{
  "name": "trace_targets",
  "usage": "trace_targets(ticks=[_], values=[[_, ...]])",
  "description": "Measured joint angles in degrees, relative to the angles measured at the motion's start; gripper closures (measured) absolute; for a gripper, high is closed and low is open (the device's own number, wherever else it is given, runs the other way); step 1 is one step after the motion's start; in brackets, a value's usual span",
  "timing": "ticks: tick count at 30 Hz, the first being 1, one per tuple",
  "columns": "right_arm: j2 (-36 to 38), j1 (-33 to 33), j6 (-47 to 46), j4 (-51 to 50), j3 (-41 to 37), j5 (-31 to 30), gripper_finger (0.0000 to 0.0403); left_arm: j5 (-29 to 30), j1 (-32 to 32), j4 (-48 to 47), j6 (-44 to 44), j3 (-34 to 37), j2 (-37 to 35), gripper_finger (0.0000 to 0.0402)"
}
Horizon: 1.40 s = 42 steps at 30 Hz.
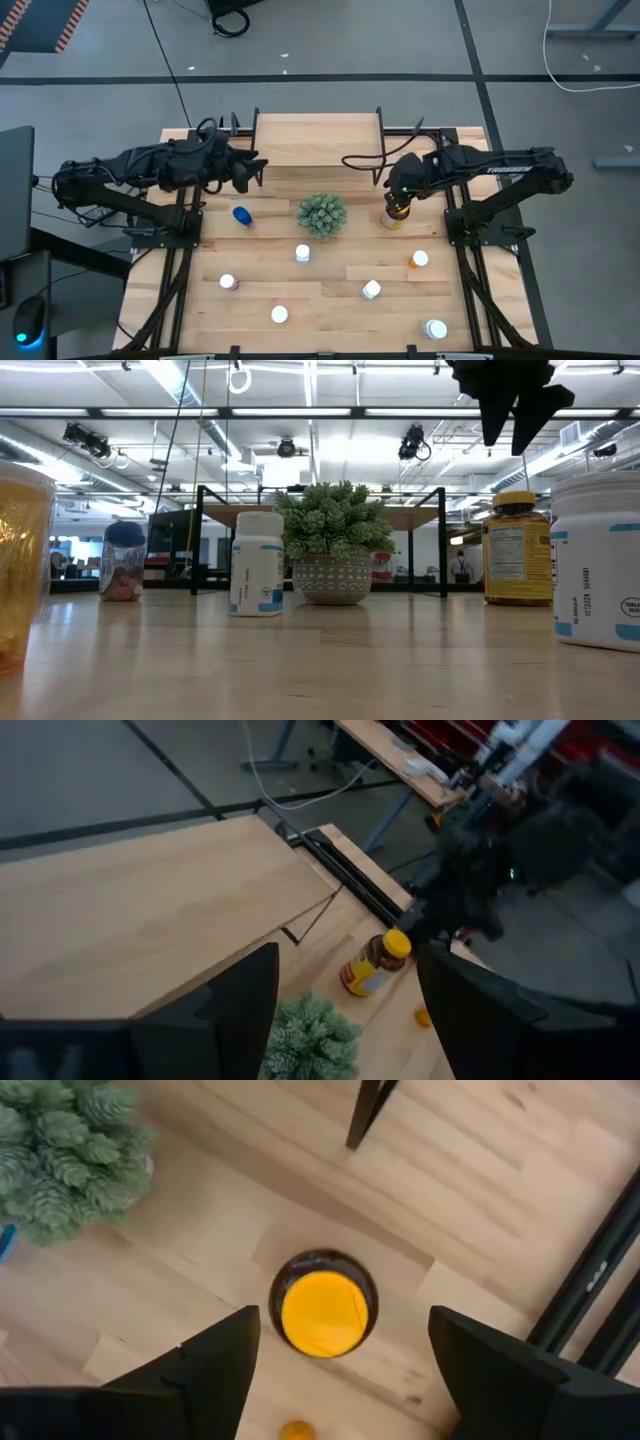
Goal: Pick and place medicine bottles onto shelf by color
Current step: Put the yellow medicine bottle on the shelf
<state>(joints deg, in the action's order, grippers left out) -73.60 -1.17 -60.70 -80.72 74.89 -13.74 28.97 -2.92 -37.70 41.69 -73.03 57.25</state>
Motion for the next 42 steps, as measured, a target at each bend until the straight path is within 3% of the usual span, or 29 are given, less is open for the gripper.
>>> trace_targets(ticks=[7,21,42], values=[[-1.0,0.0,-0.9,2.9,-6.1,7.6,0.0102,-0.2,0.0,-0.2,0.0,0.0,0.1,0.0156],[0.0,0.7,-5.7,10.2,-14.3,8.1,0.0102,-2.2,-0.2,-0.7,-1.1,0.0,0.0,0.0157],[0.0,2.5,-3.4,15.8,-16.9,5.5,0.0103,-4.0,-0.2,-0.7,-0.3,0.0,0.0,0.0164]])
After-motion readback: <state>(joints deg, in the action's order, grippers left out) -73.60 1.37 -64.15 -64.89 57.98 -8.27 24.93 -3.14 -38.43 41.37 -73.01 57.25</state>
